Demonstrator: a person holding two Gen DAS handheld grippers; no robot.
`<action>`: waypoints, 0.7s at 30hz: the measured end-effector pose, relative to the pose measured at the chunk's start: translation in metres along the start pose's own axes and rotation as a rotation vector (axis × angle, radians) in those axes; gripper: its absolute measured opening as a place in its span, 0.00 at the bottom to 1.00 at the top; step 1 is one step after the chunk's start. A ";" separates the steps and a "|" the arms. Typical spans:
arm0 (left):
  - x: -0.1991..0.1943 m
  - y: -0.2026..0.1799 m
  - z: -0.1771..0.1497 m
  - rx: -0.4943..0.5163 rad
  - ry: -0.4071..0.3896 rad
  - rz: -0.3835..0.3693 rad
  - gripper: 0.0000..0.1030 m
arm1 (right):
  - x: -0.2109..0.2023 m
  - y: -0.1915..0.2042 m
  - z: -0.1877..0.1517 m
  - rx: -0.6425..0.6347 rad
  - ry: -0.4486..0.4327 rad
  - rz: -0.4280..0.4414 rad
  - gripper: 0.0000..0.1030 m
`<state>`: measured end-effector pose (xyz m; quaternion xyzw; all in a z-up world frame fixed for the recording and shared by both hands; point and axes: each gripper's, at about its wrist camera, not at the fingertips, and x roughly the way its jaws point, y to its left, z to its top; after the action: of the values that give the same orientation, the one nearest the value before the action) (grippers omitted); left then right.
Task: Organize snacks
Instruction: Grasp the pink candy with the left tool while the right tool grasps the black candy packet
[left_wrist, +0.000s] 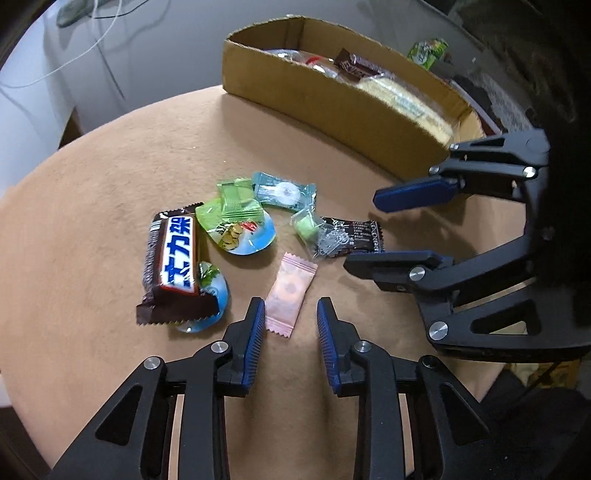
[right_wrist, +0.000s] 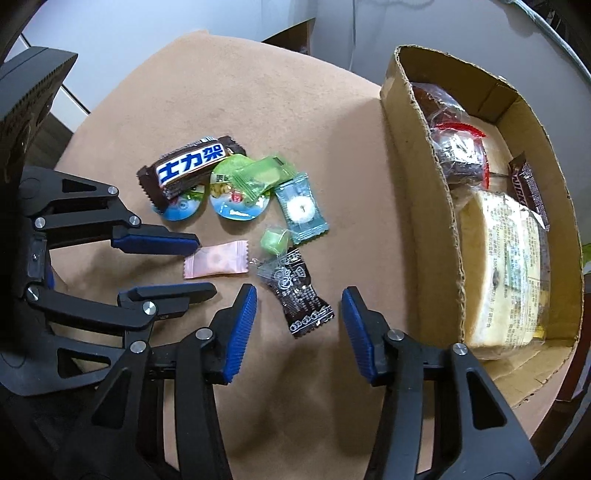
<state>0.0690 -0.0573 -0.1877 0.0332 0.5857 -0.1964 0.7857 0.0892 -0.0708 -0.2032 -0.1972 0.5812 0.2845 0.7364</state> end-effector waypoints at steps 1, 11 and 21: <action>0.002 0.000 0.000 0.007 0.003 0.001 0.27 | 0.002 0.001 0.001 0.003 0.003 0.004 0.49; 0.006 -0.001 0.004 0.038 -0.020 0.009 0.24 | 0.023 0.006 0.006 -0.004 0.037 -0.014 0.49; 0.002 -0.003 0.001 0.031 -0.030 0.016 0.19 | 0.020 0.008 0.002 0.012 0.032 -0.001 0.25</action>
<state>0.0697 -0.0609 -0.1886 0.0469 0.5704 -0.1996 0.7954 0.0887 -0.0603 -0.2215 -0.1975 0.5944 0.2772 0.7286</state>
